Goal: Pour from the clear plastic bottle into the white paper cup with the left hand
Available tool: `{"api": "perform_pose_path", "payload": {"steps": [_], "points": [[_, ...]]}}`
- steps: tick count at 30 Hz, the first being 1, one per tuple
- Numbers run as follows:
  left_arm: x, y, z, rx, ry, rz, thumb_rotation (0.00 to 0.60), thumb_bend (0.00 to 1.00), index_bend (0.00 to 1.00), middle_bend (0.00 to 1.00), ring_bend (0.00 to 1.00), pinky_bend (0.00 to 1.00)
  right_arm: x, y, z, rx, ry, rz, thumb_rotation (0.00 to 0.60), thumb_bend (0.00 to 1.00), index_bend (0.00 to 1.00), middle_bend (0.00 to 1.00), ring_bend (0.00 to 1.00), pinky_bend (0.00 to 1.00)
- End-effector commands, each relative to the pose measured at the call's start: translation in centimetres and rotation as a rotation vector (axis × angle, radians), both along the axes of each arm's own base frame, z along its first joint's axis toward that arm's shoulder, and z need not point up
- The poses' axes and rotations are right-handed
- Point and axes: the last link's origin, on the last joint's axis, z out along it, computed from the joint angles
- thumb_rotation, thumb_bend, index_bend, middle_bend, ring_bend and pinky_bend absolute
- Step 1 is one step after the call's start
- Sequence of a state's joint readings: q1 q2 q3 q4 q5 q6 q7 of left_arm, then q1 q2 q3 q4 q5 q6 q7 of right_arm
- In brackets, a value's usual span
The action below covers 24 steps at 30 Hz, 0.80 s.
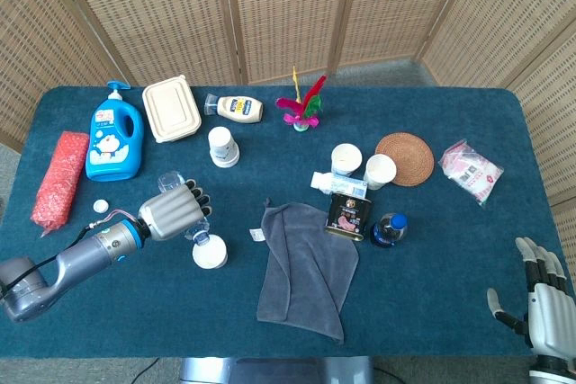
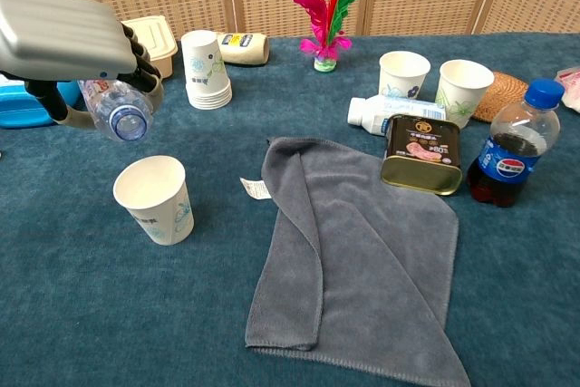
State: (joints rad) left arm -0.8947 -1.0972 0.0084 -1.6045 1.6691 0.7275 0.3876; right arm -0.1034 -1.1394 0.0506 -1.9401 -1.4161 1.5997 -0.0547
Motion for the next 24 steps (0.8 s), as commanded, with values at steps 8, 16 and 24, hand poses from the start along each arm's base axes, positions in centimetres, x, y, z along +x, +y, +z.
{"api": "perform_pose_path", "payload": {"steps": [8,16,24], "points": [[0.2,0.0,-0.2,0.015,0.083,-0.095,0.600,0.46,0.43,0.39,0.34,0.33,-0.2,0.0,-0.1,-0.001,-0.004,-0.003,0.600,0.40,0.00,0.03,0.00,0.00],[0.8,0.1,-0.2,0.026,0.128,-0.165,0.600,0.46,0.43,0.39,0.34,0.33,-0.2,0.0,-0.2,-0.001,-0.008,-0.003,0.600,0.39,0.00,0.03,0.00,0.00],[1.2,0.2,-0.4,0.038,0.171,-0.229,0.600,0.46,0.43,0.39,0.34,0.33,-0.4,0.1,-0.2,-0.004,-0.011,-0.008,0.600,0.39,0.00,0.03,0.00,0.00]]}}
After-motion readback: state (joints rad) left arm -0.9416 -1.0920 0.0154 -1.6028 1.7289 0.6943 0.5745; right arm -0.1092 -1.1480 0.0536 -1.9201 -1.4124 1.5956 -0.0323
